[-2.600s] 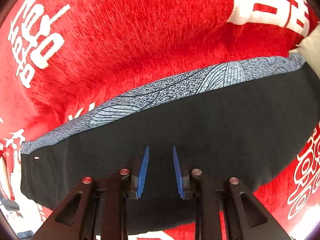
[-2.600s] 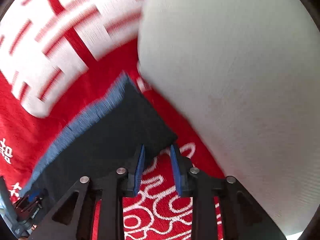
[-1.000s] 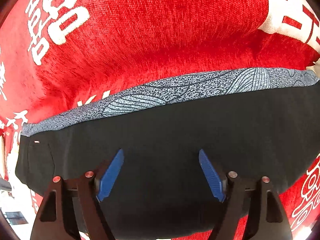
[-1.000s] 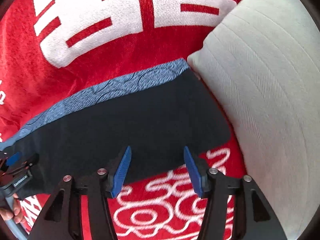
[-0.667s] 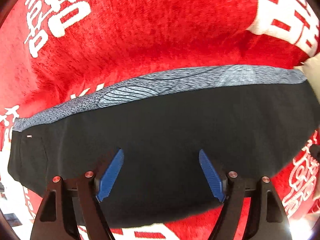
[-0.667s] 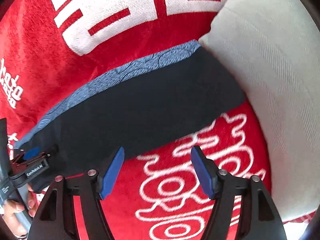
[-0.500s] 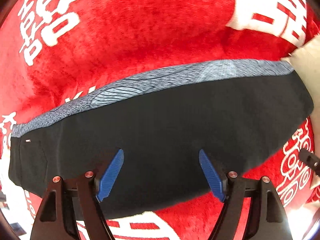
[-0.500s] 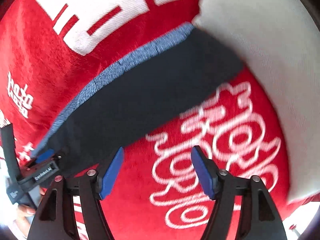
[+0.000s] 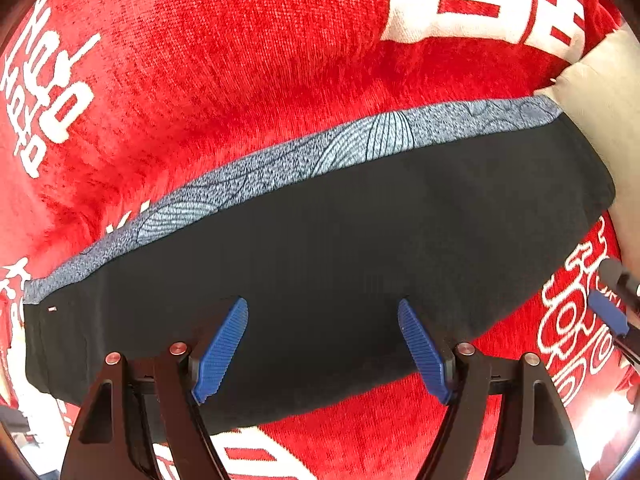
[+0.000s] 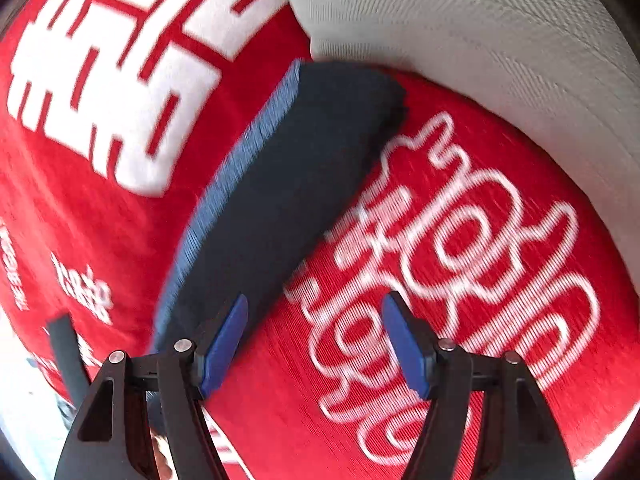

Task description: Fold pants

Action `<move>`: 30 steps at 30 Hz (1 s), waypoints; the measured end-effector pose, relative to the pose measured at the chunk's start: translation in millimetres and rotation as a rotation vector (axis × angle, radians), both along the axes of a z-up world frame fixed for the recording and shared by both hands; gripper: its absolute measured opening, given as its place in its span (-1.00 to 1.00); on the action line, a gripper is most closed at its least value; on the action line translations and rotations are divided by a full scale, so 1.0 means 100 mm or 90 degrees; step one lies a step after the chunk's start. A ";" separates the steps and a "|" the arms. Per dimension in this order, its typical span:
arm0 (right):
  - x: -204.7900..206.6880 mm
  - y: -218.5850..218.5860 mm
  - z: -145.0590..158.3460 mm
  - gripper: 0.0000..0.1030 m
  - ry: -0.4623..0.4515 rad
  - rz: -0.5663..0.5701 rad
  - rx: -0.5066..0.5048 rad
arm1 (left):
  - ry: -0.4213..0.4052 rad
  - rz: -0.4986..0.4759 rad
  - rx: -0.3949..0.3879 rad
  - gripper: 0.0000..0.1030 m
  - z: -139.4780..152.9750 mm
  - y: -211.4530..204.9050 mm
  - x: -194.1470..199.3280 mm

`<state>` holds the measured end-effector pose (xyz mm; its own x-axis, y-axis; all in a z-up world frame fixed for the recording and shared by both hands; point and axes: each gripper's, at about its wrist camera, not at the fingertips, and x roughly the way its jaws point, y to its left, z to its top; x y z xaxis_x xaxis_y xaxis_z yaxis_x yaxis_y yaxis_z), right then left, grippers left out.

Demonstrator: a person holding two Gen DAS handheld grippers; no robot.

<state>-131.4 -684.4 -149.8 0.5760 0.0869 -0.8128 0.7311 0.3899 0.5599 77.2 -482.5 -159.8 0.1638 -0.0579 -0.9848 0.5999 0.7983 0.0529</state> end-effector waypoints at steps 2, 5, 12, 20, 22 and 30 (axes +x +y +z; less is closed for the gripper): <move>0.04 -0.07 -0.06 0.42 -0.024 -0.018 0.002 | -0.014 0.008 0.005 0.53 0.00 -0.04 0.04; 0.09 -0.15 -0.20 0.42 -0.058 -0.050 0.021 | -0.036 0.026 0.005 0.53 0.02 -0.07 0.08; 0.18 -0.32 -0.23 0.42 -0.156 -0.073 0.020 | -0.054 0.071 -0.021 0.53 0.00 -0.21 0.19; 0.62 -0.48 -0.31 0.02 -0.186 -0.039 0.050 | -0.065 0.069 -0.048 0.52 0.14 -0.40 0.15; 0.66 -0.54 -0.36 -0.73 -0.158 -0.039 0.077 | -0.075 0.066 -0.054 0.27 0.27 -0.47 0.02; 0.79 -0.37 0.09 -0.74 -0.183 0.048 0.031 | -0.088 0.025 -0.035 -0.59 -0.10 -0.55 -0.27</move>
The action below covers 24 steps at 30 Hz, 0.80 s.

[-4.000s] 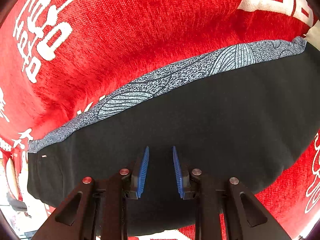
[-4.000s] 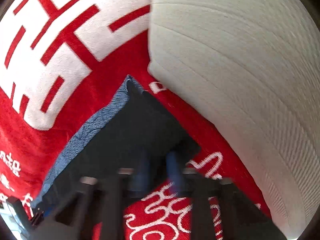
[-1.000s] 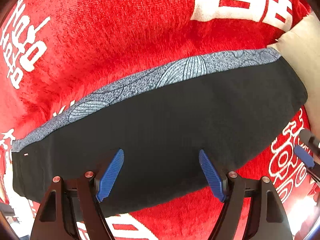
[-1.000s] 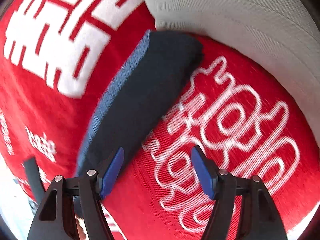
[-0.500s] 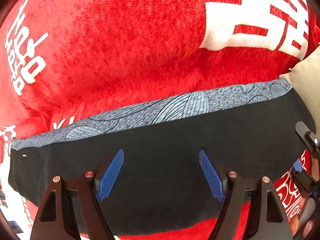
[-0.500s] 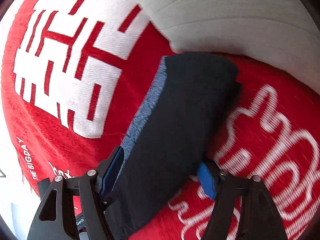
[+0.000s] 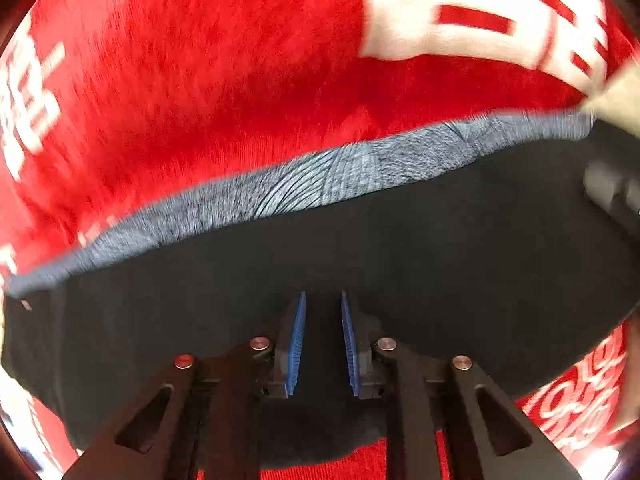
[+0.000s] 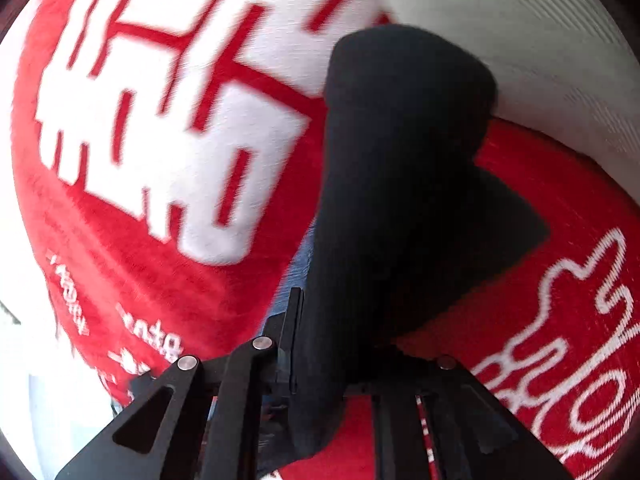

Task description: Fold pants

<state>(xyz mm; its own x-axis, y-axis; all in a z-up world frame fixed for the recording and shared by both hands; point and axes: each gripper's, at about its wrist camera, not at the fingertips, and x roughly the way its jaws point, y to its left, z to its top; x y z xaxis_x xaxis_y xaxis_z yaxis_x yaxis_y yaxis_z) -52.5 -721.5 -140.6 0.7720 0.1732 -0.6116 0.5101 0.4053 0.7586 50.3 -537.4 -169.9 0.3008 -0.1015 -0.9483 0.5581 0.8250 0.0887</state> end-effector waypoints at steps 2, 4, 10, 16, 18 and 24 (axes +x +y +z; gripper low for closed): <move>0.08 0.13 0.20 -0.74 -0.004 0.037 -0.047 | -0.015 0.002 -0.009 -0.62 -0.01 0.00 -0.07; 0.17 0.29 0.39 -0.74 -0.005 0.081 -0.090 | -0.012 0.010 -0.023 -0.62 0.00 0.01 -0.08; 0.50 0.74 0.77 -0.74 0.008 0.165 -0.189 | 0.049 0.008 -0.093 -0.62 0.03 0.27 0.06; 0.82 1.34 1.00 -0.74 0.043 0.241 -0.303 | 0.045 0.064 -0.101 -0.62 0.35 1.07 0.29; 0.93 1.61 1.00 -0.74 0.062 0.270 -0.349 | 0.035 0.083 -0.085 -0.62 0.42 1.44 0.40; 1.25 2.55 0.74 -0.74 0.138 0.346 -0.478 | 0.042 0.132 -0.033 -0.61 0.42 2.33 0.72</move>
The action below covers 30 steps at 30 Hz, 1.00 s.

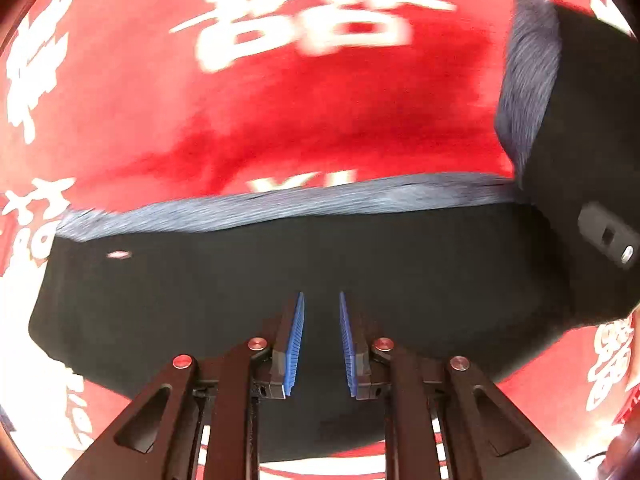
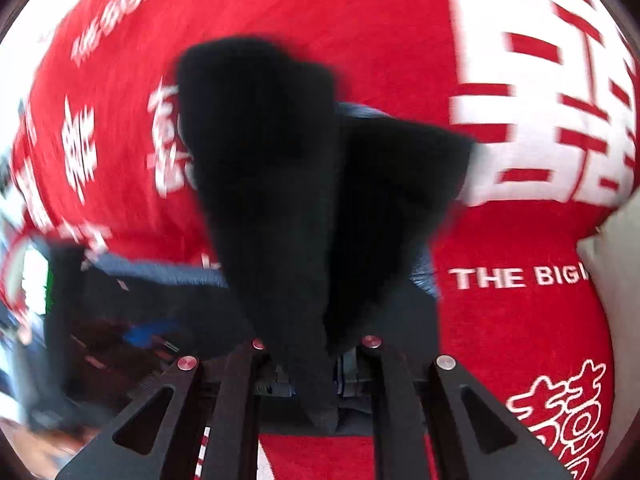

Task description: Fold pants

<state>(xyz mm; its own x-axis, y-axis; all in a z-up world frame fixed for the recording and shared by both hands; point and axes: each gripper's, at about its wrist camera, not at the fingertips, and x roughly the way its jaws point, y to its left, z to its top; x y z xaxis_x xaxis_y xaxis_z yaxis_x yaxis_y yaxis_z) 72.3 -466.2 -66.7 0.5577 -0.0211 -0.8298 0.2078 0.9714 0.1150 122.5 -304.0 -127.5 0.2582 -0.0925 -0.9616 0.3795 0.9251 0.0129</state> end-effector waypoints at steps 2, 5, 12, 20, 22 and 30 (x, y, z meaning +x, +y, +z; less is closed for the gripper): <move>0.11 0.32 -0.19 -0.74 0.031 0.019 -0.051 | 0.014 0.020 -0.004 -0.61 0.01 0.22 0.06; 0.22 0.77 -0.52 -0.69 0.081 0.051 -0.142 | 0.027 0.049 -0.012 -0.61 -0.05 0.53 0.17; 0.04 1.42 -0.86 0.10 0.111 0.105 -0.332 | 0.049 0.058 -0.035 -0.61 -0.04 0.86 0.22; -0.55 1.13 -0.40 0.21 0.093 0.142 -0.243 | 0.084 -0.007 -0.114 -0.61 0.32 0.59 0.10; -0.59 0.91 -0.30 0.25 0.092 0.105 -0.209 | 0.094 -0.031 -0.130 -0.61 0.37 0.41 0.05; -0.51 -0.06 -0.18 0.26 0.102 -0.065 -0.104 | 0.112 -0.061 -0.143 -0.61 0.34 0.00 0.04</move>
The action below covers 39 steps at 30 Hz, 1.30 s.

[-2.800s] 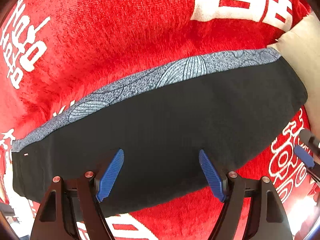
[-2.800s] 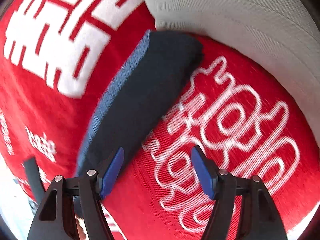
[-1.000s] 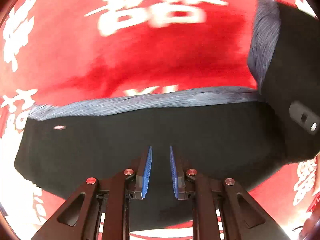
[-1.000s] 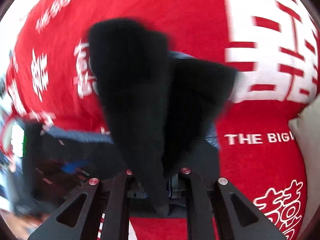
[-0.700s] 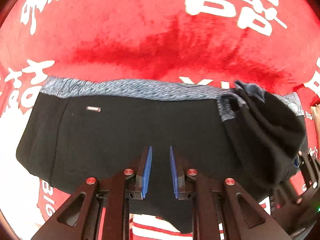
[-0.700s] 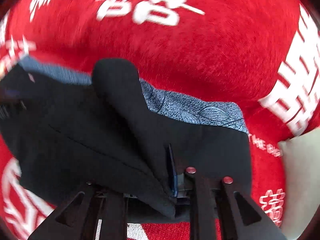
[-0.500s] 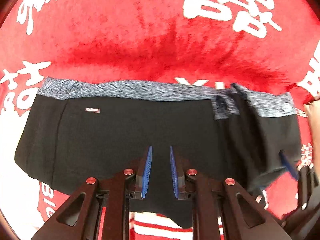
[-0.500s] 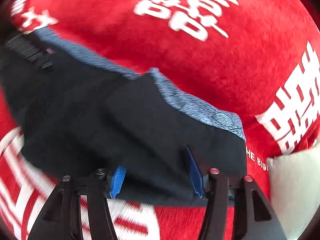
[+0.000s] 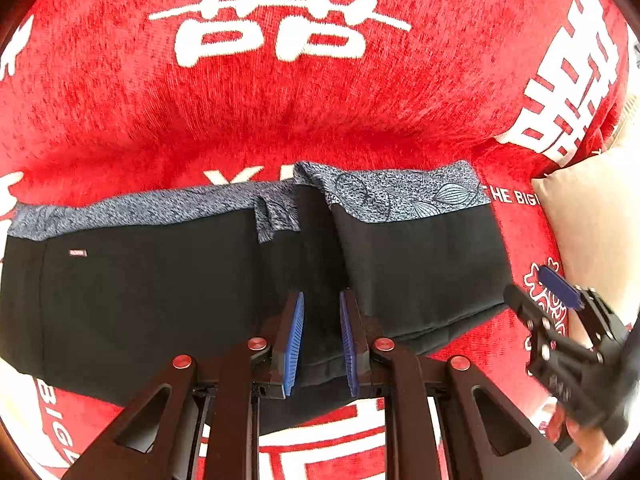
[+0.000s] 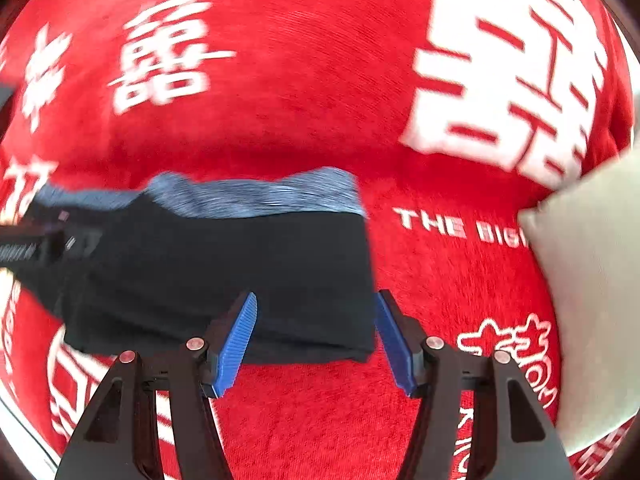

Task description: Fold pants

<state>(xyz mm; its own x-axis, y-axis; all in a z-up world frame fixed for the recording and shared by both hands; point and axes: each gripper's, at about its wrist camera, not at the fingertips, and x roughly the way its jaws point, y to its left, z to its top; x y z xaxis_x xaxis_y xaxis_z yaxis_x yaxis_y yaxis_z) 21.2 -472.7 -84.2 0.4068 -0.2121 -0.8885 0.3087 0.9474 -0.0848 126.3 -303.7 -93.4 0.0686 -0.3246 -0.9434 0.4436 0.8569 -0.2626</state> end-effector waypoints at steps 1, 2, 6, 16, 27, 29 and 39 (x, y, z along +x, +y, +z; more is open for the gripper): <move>0.02 -0.12 -0.06 0.26 0.003 -0.022 0.029 | 0.000 0.005 0.011 -0.61 -0.03 0.01 0.02; 0.00 -0.18 -0.09 0.26 0.006 -0.037 0.044 | 0.001 0.007 0.011 -0.61 -0.11 0.04 0.07; 0.03 -0.34 -0.29 0.26 0.025 -0.063 0.104 | 0.007 0.007 0.007 -0.61 -0.01 0.14 0.01; 0.06 -0.34 -0.42 0.35 0.039 -0.041 0.115 | 0.030 -0.038 -0.020 -0.61 -0.05 -0.13 -0.03; 0.09 -0.35 -0.46 0.37 0.033 -0.037 0.124 | 0.041 -0.007 0.009 -0.61 -0.11 -0.04 0.02; 0.08 -0.36 -0.46 0.37 0.033 -0.037 0.124 | 0.056 -0.015 0.015 -0.61 -0.18 -0.07 0.03; 0.06 -0.37 -0.43 0.37 0.032 -0.030 0.125 | 0.038 -0.032 -0.012 -0.47 -0.22 -0.25 -0.08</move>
<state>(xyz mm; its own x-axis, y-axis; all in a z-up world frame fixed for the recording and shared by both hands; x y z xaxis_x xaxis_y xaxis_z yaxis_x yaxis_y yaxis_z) 27.5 -509.2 -127.1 0.3540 -0.0503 -0.9339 0.3537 0.9316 0.0839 118.7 -328.9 -115.8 -0.0038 -0.3434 -0.9392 0.4689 0.8289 -0.3050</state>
